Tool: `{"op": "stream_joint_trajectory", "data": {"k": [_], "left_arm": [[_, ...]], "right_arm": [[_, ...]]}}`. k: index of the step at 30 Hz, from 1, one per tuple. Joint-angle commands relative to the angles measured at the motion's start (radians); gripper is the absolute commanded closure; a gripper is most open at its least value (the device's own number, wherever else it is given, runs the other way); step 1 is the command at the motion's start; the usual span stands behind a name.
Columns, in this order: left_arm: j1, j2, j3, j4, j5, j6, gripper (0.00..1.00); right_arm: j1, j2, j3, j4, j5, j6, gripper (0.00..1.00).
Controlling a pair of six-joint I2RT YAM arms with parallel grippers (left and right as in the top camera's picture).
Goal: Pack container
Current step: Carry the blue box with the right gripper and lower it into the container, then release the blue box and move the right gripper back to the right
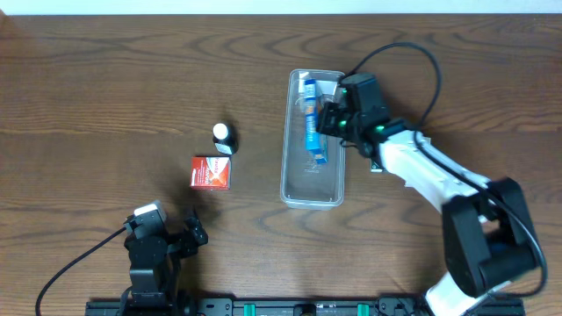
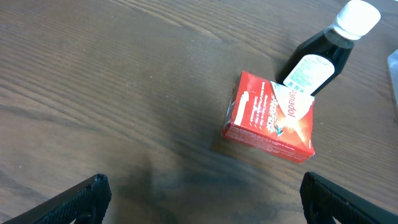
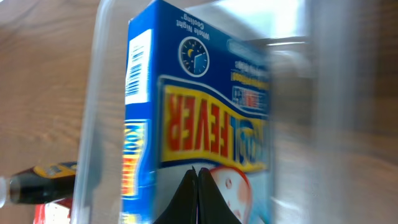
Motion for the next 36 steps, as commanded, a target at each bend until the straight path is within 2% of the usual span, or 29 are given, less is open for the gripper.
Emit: {"op": "stream_joint_trajectory", "data": {"k": [1, 5, 12, 18, 27, 32, 36], "left_arm": [[0.004, -0.001, -0.013, 0.003, -0.011, 0.01, 0.02], [0.004, -0.001, -0.013, 0.003, -0.011, 0.01, 0.02], [0.004, -0.001, -0.013, 0.003, -0.011, 0.01, 0.02], [0.004, -0.001, -0.013, 0.003, -0.011, 0.01, 0.02], [0.004, -0.001, -0.013, 0.003, -0.011, 0.01, 0.02], [0.004, -0.001, -0.013, 0.003, -0.011, 0.01, 0.02], [0.004, -0.001, -0.013, 0.003, -0.011, 0.01, 0.02]], "right_arm": [[0.034, 0.02, 0.016, 0.035, -0.059, -0.05, 0.99], [0.035, 0.014, 0.016, 0.087, -0.079, -0.125, 0.99], [0.053, 0.008, 0.016, 0.093, -0.207, -0.176, 0.99], [0.095, 0.016, 0.016, 0.015, -0.005, -0.176, 0.99], [0.094, 0.036, 0.016, 0.003, 0.07, -0.183, 0.99], [0.08, 0.014, 0.016, 0.002, 0.027, -0.188, 0.99], [0.041, -0.098, 0.016, -0.017, -0.043, -0.202, 0.96]]}}
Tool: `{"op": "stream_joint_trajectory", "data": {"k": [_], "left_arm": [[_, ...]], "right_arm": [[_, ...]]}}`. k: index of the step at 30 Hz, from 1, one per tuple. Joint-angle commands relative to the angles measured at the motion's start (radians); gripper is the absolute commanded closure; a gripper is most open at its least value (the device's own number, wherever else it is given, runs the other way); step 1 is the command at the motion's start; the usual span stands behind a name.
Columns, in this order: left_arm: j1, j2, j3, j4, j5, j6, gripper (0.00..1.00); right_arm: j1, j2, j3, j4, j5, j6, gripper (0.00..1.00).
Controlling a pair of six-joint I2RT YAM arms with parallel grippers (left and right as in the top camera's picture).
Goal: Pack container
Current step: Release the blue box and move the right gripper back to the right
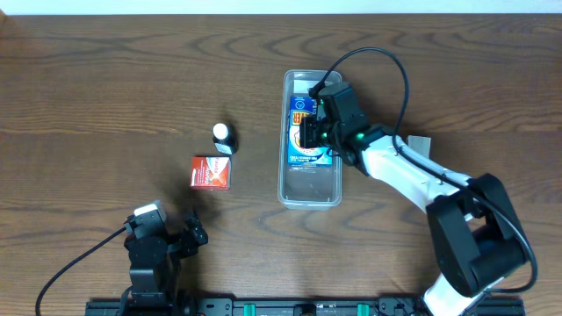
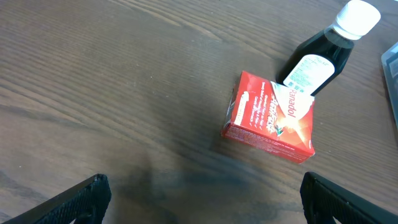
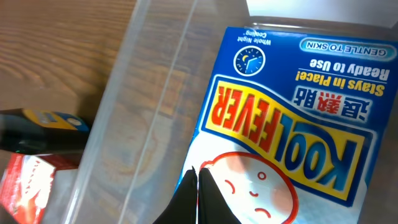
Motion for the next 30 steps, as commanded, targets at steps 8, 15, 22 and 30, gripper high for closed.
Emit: {"op": "stream_joint_trajectory", "data": {"k": [8, 15, 22, 30], "left_arm": [[0.004, -0.001, -0.013, 0.003, -0.011, 0.01, 0.02], [0.004, -0.001, -0.013, 0.003, -0.011, 0.01, 0.02], [0.004, -0.001, -0.013, 0.003, -0.011, 0.01, 0.02], [0.004, -0.001, -0.013, 0.003, -0.011, 0.01, 0.02]], "right_arm": [[-0.259, -0.378, 0.016, -0.325, -0.041, -0.037, 0.78], [-0.418, -0.36, 0.011, -0.602, 0.087, -0.093, 0.53], [-0.498, -0.256, -0.012, -0.656, 0.132, -0.163, 0.01], [-0.603, -0.171, -0.012, -0.635, 0.229, -0.185, 0.13]]}}
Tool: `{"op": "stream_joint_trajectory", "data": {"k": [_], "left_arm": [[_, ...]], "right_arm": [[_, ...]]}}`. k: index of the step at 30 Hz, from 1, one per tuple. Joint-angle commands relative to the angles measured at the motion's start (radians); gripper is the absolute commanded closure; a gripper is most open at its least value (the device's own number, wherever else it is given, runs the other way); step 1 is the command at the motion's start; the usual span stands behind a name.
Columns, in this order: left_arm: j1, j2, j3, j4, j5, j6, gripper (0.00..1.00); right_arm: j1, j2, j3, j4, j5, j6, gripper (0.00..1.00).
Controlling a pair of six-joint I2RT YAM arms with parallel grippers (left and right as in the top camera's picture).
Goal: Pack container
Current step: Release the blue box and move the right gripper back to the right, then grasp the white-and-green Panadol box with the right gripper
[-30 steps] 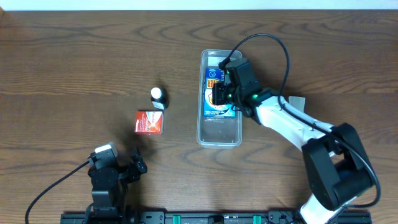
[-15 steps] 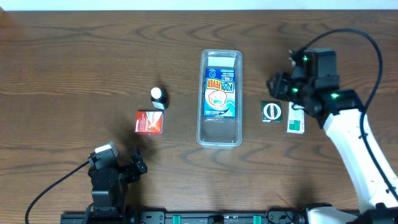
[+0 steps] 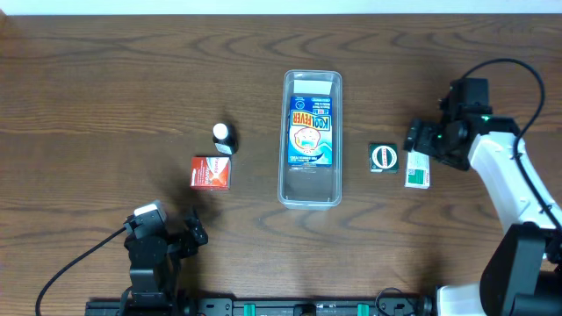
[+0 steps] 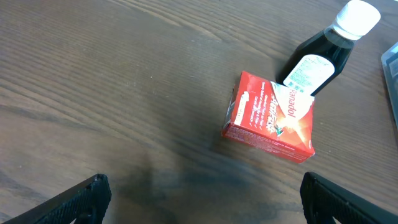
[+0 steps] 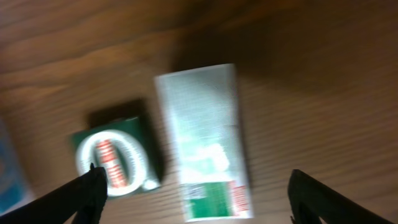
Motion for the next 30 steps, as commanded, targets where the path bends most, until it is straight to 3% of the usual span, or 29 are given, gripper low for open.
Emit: {"op": "stream_joint_trajectory", "data": {"k": [1, 7, 16, 25, 30], "left_arm": [[0.004, -0.001, -0.013, 0.003, -0.011, 0.01, 0.02], [0.004, -0.001, -0.013, 0.003, -0.011, 0.01, 0.02], [0.004, -0.001, -0.013, 0.003, -0.011, 0.01, 0.02], [0.004, -0.001, -0.013, 0.003, -0.011, 0.01, 0.02], [0.004, -0.001, -0.013, 0.003, -0.011, 0.01, 0.02]], "right_arm": [[-0.034, 0.046, -0.008, 0.002, 0.058, -0.032, 0.15], [-0.027, 0.189, -0.009, 0.032, 0.043, -0.043, 0.29], [-0.018, 0.23, -0.008, 0.042, 0.031, -0.073, 0.37], [-0.009, 0.029, -0.008, 0.036, -0.035, -0.102, 0.38], [0.02, 0.035, -0.02, 0.058, -0.032, -0.102, 0.34]]}}
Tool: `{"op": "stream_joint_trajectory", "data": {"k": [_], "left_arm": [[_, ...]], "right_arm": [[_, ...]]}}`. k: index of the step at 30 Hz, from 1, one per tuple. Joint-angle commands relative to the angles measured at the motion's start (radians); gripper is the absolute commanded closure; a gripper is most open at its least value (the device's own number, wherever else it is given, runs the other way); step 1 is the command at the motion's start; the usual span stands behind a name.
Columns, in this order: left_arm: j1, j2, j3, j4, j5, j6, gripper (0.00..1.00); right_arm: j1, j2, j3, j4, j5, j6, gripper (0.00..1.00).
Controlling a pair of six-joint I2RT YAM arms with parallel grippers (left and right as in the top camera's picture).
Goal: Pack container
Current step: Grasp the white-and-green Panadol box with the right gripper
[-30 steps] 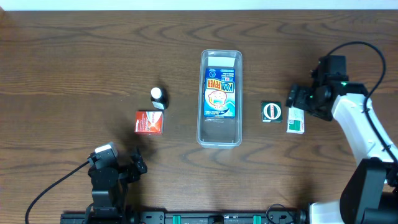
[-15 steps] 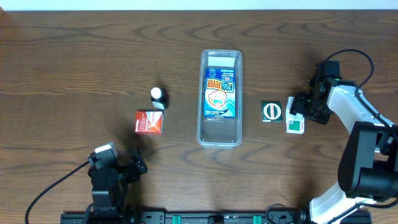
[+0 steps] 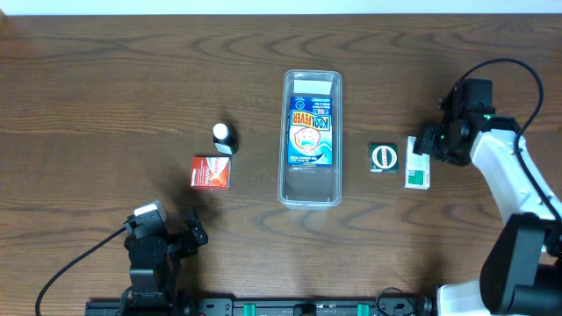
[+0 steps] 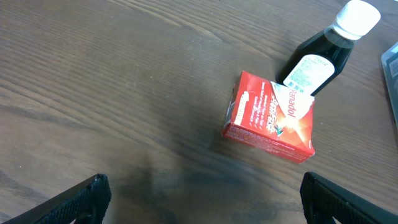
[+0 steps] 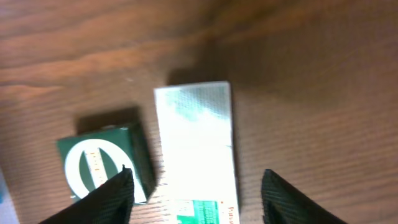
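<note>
A clear plastic container [image 3: 311,191] stands mid-table with a blue Kool Fever box [image 3: 310,132] lying flat inside. To its right lie a green box with a white ring [image 3: 383,158] [image 5: 102,168] and a white-and-green box [image 3: 418,168] [image 5: 197,149]. My right gripper [image 3: 428,147] [image 5: 198,199] hangs open over the white-and-green box, one finger on each side of it. Left of the container are a red Panadol box [image 3: 211,172] [image 4: 271,119] and a dark bottle with a white cap [image 3: 224,137] [image 4: 323,53]. My left gripper [image 3: 180,239] [image 4: 202,199] rests open near the front edge.
The wooden table stretches far on the left and back. A black rail [image 3: 263,308] runs along the front edge. The right arm's cable [image 3: 518,70] loops over the table's right side.
My right gripper has come lower and closer over the white-and-green box, its open fingers now straddling it. The left arm and all other objects have not moved.
My right gripper, shut, was at the blue Kool Fever box standing on edge in the container. Then the box lay flat inside with the gripper still shut above it. Later the gripper was open over the two boxes right of the container, and now straddles the white-and-green one.
</note>
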Motion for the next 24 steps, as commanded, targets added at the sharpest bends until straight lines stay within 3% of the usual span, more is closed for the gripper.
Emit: {"op": "stream_joint_trajectory", "data": {"k": [1, 9, 15, 24], "left_arm": [[0.004, -0.001, -0.013, 0.003, -0.011, 0.01, 0.02], [0.004, -0.001, -0.013, 0.003, -0.011, 0.01, 0.02], [0.004, -0.001, -0.013, 0.003, -0.011, 0.01, 0.02], [0.004, -0.001, -0.013, 0.003, -0.011, 0.01, 0.02]], "right_arm": [[0.027, 0.033, -0.022, 0.018, -0.014, -0.019, 0.34], [0.036, 0.203, -0.06, 0.065, 0.034, 0.02, 0.3], [0.033, 0.226, -0.06, 0.069, 0.033, 0.02, 0.48], [0.034, 0.093, -0.057, 0.06, 0.029, 0.019, 0.55]]}}
